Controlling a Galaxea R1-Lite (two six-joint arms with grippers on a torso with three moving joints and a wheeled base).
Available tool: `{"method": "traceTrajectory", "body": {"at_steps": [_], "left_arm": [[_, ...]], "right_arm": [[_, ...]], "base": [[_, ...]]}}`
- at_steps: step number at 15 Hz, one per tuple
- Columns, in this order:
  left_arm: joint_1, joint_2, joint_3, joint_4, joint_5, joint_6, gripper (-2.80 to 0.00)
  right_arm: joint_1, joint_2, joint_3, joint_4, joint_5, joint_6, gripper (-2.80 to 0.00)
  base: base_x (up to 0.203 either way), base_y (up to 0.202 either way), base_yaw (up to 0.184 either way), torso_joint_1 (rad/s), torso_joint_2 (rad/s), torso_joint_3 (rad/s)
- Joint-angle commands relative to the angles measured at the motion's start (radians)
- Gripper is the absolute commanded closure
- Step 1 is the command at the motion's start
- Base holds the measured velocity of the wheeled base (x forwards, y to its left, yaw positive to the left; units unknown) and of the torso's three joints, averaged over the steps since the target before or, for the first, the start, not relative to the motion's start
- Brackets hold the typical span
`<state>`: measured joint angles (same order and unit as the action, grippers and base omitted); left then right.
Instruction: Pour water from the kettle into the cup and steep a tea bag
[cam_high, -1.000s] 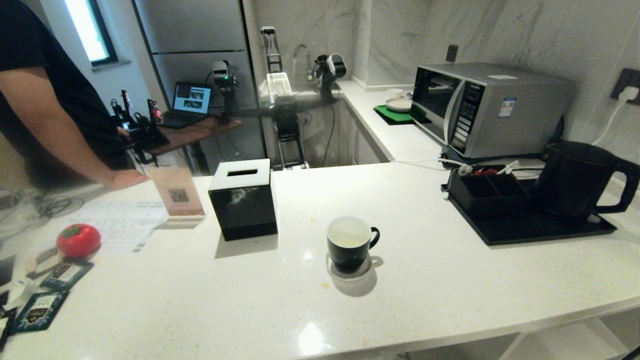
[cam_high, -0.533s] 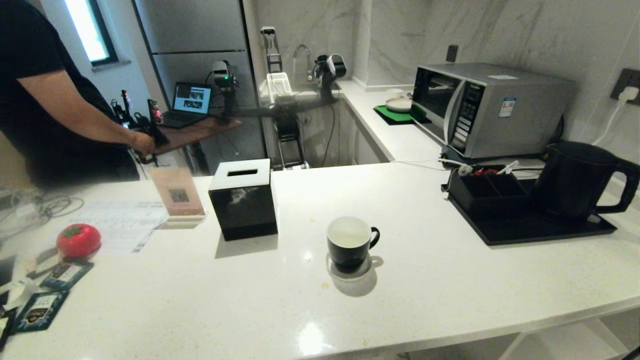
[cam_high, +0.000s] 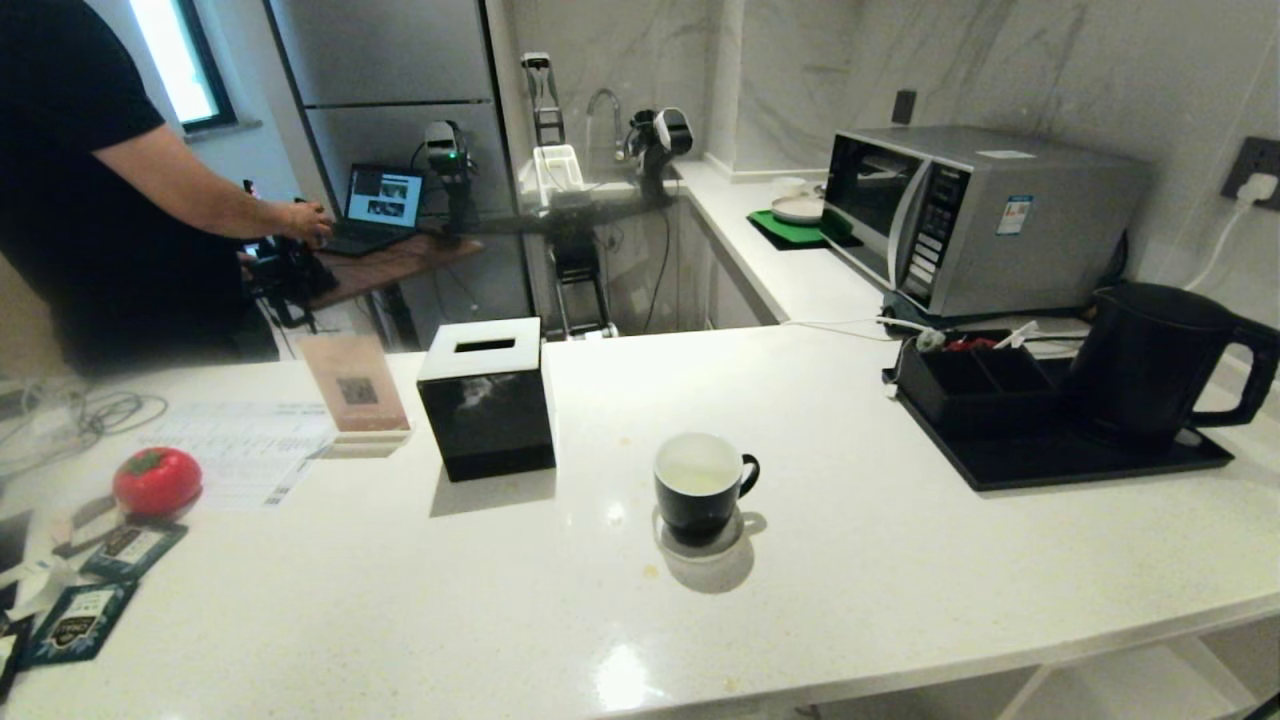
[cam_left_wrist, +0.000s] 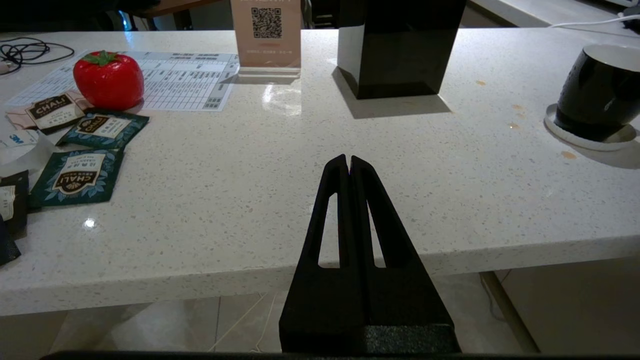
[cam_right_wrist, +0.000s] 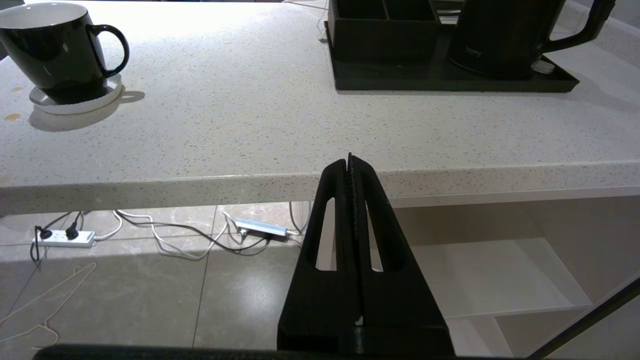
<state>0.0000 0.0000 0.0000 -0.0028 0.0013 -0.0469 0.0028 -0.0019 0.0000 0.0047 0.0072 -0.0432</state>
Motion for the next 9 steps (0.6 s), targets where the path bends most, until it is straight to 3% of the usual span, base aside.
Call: {"method": "traceTrajectory", "body": {"at_steps": [1, 9], "left_arm": [[0.0, 0.002, 0.0, 0.0, 0.0, -0.001, 0.0], [0.0, 0.002, 0.0, 0.0, 0.0, -0.001, 0.0]], "right_arm": [[0.0, 0.003, 0.0, 0.0, 0.0, 0.0, 0.0], [0.0, 0.003, 0.0, 0.0, 0.0, 0.0, 0.0]], "base": [[0.0, 0.0, 0.0, 0.0, 0.0, 0.0], [0.0, 0.0, 0.0, 0.0, 0.0, 0.0]]}}
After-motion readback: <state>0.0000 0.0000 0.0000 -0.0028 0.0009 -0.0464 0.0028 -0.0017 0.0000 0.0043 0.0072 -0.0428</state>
